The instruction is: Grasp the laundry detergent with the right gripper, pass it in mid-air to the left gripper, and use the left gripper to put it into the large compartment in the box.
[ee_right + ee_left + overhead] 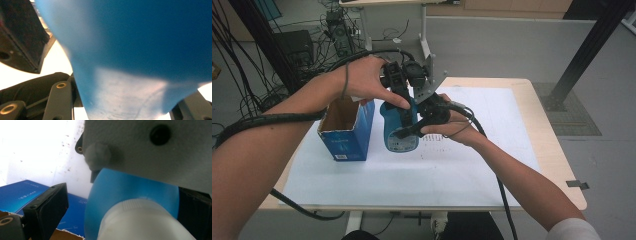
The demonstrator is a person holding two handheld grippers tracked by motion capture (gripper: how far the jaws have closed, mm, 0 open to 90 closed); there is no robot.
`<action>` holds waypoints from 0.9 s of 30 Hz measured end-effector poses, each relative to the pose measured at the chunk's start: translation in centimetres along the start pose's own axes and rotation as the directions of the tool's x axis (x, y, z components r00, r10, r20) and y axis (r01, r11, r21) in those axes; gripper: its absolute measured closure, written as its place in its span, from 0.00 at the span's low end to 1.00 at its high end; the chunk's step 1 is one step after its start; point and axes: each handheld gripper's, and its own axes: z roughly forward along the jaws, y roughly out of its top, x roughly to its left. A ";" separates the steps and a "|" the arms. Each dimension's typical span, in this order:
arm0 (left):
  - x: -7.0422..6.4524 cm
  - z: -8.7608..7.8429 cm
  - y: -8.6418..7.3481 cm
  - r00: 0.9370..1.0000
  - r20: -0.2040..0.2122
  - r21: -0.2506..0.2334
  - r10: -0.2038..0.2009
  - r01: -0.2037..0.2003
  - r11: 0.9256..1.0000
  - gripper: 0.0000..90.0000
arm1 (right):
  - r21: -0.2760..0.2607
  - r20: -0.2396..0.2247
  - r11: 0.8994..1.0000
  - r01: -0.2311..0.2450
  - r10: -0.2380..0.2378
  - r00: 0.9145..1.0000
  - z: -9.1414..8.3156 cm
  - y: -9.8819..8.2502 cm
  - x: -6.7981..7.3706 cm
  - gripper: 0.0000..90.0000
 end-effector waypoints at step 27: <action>-0.1 -0.3 -0.1 1.000 -0.002 0.002 0.007 -0.007 1.000 0.05 | -0.004 0.002 1.000 0.012 -0.012 1.000 -0.1 0.2 0.1 0.49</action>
